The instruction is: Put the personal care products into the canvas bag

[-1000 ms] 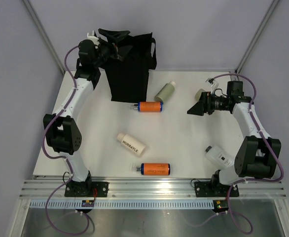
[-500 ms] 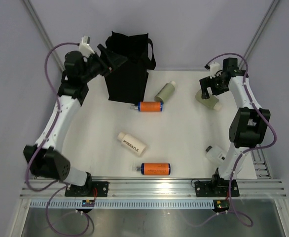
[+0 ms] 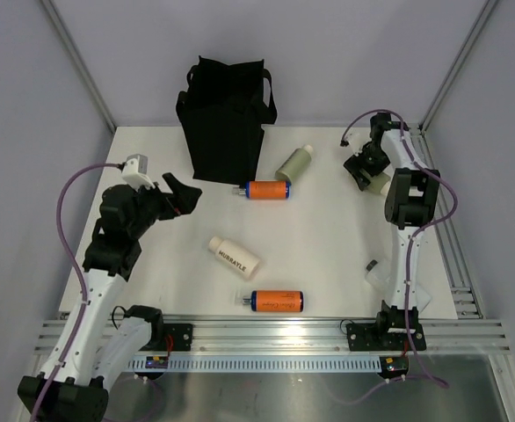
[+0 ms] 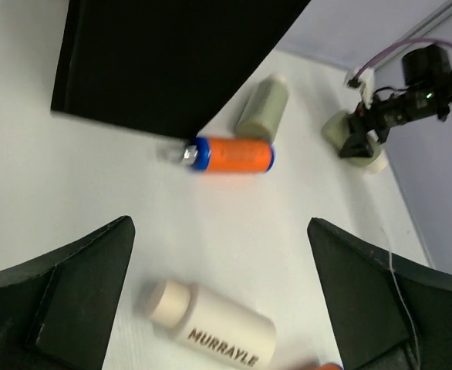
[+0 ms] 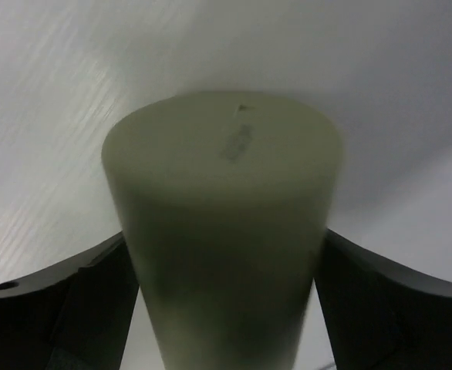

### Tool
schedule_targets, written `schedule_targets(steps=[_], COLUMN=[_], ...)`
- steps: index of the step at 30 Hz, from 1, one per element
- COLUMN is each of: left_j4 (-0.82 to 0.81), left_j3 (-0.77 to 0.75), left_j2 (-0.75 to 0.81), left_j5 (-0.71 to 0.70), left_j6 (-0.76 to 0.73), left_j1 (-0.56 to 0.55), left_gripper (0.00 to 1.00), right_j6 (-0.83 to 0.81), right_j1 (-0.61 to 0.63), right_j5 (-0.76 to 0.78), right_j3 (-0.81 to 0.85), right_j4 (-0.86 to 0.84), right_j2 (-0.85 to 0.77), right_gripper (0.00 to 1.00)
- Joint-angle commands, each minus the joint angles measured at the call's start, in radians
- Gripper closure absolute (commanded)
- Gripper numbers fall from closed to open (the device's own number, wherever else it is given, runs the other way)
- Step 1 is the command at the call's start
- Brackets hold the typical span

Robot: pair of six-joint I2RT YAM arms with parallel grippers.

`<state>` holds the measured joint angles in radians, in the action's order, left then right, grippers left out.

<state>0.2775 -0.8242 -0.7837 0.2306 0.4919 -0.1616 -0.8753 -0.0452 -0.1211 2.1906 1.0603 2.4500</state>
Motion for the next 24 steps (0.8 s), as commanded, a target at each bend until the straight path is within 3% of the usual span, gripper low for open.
schedule_targets(steps=[1,3,6,9,11,12,14,16,17,18,20,24], left_j4=[0.086,0.1,0.106,0.12,0.117,0.112,0.095,0.063,0.052,0.039,0.016,0.0], left_j3=[0.063,0.082,0.099,0.099,0.12,0.132,0.171,0.204,0.236,0.25,0.275,0.295], left_j2=[0.055,0.101,0.142,0.147,0.147,0.147,0.146,0.149,0.15,0.152,0.156,0.159], left_j5=[-0.027,-0.031,-0.059,-0.074,-0.079,-0.077,-0.073,-0.06,-0.057,-0.047,-0.042,-0.034], left_j6=[0.043,0.065,0.071,0.1,0.146,0.201,0.287,0.329,0.365,0.381,0.407,0.418], left_j1=[0.005,0.005,0.005,0.005,0.005,0.005,0.005,0.005,0.005,0.005,0.005,0.007], left_gripper=[0.01,0.01,0.01,0.01,0.01,0.01,0.01,0.01,0.01,0.01,0.01,0.01], right_j6=[-0.021,0.008,0.076,0.221,0.31,0.431,0.61,0.776,0.99,1.106,1.287,1.79], right_j1=[0.016,0.015,0.008,-0.024,-0.044,-0.064,-0.082,-0.081,-0.079,-0.068,-0.045,0.017], right_j5=[0.077,0.066,-0.017,-0.211,-0.396,-0.46,-0.665,-0.773,-0.893,-0.922,-0.916,-0.784], right_j3=[0.055,0.054,0.022,0.006,-0.018,-0.037,-0.202,-0.332,-0.409,-0.555,-0.659,-0.933], right_j4=[0.064,0.073,0.095,0.125,0.145,0.133,0.051,-0.067,-0.242,-0.346,-0.595,-1.018], right_j2=[0.047,0.052,0.012,-0.051,-0.089,-0.106,-0.17,-0.225,-0.29,-0.327,-0.413,-0.574], right_gripper=[0.19,0.39,0.82,1.0,1.0,1.0,1.0,1.0,1.0,1.0,1.0,1.0])
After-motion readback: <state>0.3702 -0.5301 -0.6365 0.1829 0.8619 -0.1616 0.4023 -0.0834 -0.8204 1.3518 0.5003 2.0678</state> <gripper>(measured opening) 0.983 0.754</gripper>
